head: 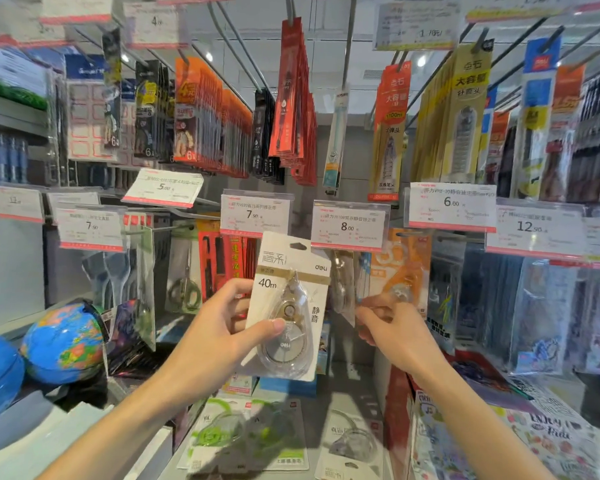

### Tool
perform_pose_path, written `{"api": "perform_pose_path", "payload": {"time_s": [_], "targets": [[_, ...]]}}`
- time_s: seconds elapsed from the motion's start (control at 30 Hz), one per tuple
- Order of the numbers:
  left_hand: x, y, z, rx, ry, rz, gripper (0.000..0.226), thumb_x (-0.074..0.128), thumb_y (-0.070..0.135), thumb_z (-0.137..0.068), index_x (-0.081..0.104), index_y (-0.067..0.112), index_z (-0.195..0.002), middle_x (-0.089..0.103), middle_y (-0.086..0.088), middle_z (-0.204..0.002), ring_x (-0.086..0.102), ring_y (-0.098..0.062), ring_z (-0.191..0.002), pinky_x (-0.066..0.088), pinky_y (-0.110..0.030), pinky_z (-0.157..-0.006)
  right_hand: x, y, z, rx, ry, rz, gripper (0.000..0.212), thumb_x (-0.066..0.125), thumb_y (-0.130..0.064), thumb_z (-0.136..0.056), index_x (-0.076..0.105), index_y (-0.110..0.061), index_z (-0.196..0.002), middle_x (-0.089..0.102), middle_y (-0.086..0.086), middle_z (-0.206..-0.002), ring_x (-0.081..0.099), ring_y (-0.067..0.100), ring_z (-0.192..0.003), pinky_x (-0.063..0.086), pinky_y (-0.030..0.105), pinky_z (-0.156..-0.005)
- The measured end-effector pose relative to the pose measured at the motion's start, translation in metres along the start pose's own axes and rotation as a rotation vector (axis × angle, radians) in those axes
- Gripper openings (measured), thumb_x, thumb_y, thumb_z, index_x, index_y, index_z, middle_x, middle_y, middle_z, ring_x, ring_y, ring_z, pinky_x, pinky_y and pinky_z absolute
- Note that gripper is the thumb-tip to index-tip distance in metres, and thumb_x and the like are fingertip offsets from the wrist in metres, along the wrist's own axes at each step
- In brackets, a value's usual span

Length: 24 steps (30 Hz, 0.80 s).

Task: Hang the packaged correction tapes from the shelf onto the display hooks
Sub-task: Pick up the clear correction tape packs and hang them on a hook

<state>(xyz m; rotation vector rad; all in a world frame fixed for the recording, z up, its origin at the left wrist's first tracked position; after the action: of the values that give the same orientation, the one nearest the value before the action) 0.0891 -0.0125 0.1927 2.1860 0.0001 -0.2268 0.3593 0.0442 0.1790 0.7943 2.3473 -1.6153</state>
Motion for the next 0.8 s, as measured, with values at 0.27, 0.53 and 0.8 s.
{"api": "perform_pose_path", "payload": {"time_s": [0.27,0.53,0.8], "targets": [[0.045,-0.008,-0.005,-0.002,-0.054,0.037,0.037,0.081,0.021,-0.087,0.065,0.028,-0.12,0.079,0.005,-0.116,0.075,-0.013,-0.107,0.057,-0.021,-0.09,-0.001,-0.018,0.047,-0.14,-0.203,-0.321,0.015,0.07,-0.027,-0.098,0.073,-0.024,-0.112,0.082,-0.004,-0.101,0.078,0.009,-0.091,0.062,0.022,-0.078],[0.059,-0.001,-0.007,0.023,-0.025,-0.07,0.026,0.075,0.034,-0.091,0.073,0.045,-0.114,0.079,0.017,-0.108,0.073,-0.005,-0.098,0.056,-0.017,-0.08,0.002,-0.019,0.058,-0.168,-0.262,-0.422,0.05,0.083,-0.025,-0.083,0.058,-0.026,-0.127,0.081,0.001,-0.109,0.079,0.023,-0.097,0.064,0.036,-0.086],[0.035,0.022,-0.029,0.005,0.165,-0.166,0.018,0.071,0.04,-0.092,0.071,0.031,-0.107,0.079,0.003,-0.093,0.074,-0.008,-0.07,0.061,-0.029,-0.065,-0.029,-0.005,0.051,-0.197,-0.207,-0.432,0.056,0.083,-0.033,-0.079,0.056,-0.031,-0.128,0.08,-0.001,-0.114,0.078,0.021,-0.104,0.063,0.035,-0.086]]}}
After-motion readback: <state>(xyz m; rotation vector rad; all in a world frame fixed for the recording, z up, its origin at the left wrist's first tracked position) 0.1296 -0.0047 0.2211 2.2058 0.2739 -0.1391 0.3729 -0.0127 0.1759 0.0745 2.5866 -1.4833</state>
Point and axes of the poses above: each hand's wrist, its own z-axis away from the middle knuckle, its own x-axis out of the palm, y = z × x, the point moved 8 cm from there along -z, towards the middle knuckle
